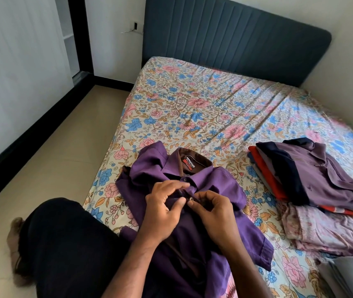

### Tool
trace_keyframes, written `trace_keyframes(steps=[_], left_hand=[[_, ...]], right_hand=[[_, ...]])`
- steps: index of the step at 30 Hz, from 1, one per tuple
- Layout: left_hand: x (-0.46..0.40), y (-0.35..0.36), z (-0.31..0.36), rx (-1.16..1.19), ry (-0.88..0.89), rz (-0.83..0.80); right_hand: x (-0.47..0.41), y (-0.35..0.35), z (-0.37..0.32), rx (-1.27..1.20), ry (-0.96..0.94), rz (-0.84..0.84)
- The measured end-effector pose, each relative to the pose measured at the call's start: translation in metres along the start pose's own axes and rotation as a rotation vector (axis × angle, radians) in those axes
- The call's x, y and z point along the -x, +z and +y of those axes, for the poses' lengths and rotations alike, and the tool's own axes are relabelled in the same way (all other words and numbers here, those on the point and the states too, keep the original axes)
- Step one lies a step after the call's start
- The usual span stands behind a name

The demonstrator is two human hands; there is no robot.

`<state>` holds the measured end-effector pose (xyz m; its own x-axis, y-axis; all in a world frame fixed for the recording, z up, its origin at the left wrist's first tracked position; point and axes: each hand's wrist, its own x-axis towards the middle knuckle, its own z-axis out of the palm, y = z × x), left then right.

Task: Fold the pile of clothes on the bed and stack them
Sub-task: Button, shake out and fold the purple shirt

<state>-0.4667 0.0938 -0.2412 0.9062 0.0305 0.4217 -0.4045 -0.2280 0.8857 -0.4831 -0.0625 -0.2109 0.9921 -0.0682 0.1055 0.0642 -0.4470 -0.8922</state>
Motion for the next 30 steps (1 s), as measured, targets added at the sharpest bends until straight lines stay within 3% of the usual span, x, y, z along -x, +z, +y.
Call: trace_keyframes(steps=[3,7,14,17,22,30], left_hand=[[-0.001,0.001,0.000,-0.185,0.096,-0.086],[-0.001,0.005,-0.005,-0.300,0.136,-0.029],[0.000,0.009,-0.003,-0.295,0.134,0.052],[0.000,0.009,-0.002,-0.242,0.121,0.045],[0.000,0.007,-0.003,-0.114,0.112,0.001],[0.003,0.005,0.001,-0.193,0.040,-0.118]], right_hand=[[0.000,-0.003,0.002,0.099,-0.111,0.015],[0.002,-0.005,0.002,0.177,-0.196,0.076],[0.004,0.006,0.001,0.163,-0.194,0.264],[0.007,0.008,0.000,0.191,-0.289,0.325],[0.005,0.001,0.005,0.276,-0.476,0.215],[0.001,-0.006,0.016,0.330,-0.662,0.142]])
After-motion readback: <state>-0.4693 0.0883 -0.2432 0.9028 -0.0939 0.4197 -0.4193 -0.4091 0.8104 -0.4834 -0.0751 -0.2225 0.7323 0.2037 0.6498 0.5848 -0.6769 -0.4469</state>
